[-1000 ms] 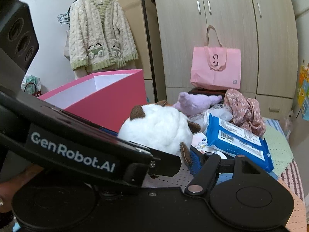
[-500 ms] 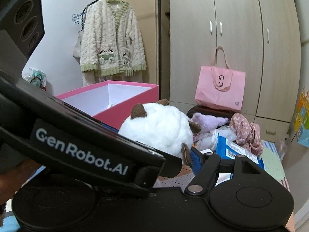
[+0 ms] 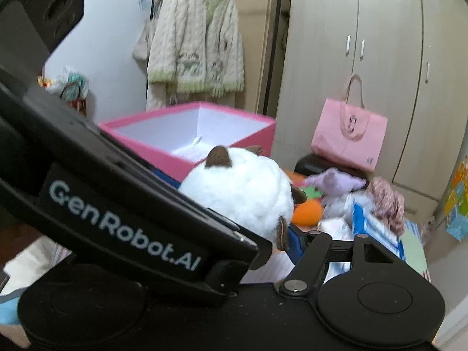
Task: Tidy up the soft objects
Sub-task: 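Lift the white plush with both grippers and carry it over the pink box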
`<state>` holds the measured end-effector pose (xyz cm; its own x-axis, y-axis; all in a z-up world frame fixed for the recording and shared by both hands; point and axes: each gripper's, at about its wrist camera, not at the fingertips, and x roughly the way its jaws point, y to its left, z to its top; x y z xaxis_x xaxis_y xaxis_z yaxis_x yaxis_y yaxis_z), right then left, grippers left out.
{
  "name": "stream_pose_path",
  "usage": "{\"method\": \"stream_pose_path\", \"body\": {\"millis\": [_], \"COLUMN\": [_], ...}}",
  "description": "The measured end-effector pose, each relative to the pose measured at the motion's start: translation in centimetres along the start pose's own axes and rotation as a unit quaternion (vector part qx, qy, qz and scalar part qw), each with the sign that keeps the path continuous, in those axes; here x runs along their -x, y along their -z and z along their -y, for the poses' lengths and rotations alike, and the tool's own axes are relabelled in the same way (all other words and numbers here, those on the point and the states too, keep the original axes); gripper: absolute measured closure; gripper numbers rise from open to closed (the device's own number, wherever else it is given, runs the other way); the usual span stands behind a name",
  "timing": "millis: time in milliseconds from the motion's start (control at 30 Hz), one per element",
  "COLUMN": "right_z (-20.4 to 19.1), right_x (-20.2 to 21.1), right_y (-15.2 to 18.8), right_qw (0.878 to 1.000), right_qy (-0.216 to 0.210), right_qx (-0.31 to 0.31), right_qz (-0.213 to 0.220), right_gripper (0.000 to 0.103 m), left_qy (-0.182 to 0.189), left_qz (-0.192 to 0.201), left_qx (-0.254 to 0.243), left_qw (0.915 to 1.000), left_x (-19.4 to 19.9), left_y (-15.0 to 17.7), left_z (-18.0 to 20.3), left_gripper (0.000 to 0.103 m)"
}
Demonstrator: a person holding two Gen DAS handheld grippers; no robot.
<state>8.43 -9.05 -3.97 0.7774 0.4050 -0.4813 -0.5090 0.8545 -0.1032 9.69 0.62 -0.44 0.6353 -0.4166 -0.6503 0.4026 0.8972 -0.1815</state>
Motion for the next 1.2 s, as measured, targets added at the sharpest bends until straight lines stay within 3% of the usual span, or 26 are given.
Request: {"method": "stream_pose_path", "body": {"millis": [133,233,567,800,1200], "right_z": [-2.0,-3.1,-7.1,-6.9,-3.6], "right_x": [0.7,1.1,1.5,0.8,-0.7], "right_y": [0.0,-0.2,-1.9,-4.8,-12.2], "right_qw": [1.0,0.999,0.996,0.995,0.995], "right_qy": [-0.014,-0.031,-0.076,-0.084,-0.07], "right_qx": [0.004,0.007,0.04,0.037,0.062], "right_qz": [-0.011,-0.007,0.008,0.029,0.04], "right_gripper": [0.036,0.036,0.035,0.035,0.034], "left_qy": [-0.016,-0.005,-0.029,-0.036,-0.01], "left_qz": [-0.011,-0.037,-0.052,-0.035,-0.006], "left_qx": [-0.023,0.0,0.016,0.012,0.017], "left_qw": [0.9996,0.9993,0.9981,0.9987,0.9998], "left_x": [2.1,3.2,7.1,8.4,8.4], "left_y": [1.0,1.5,2.5,0.0,-7.4], "left_z": [-0.3,-1.6,-4.2,-5.8,-8.5], "left_gripper": [0.037,0.037,0.037,0.037,0.037]}}
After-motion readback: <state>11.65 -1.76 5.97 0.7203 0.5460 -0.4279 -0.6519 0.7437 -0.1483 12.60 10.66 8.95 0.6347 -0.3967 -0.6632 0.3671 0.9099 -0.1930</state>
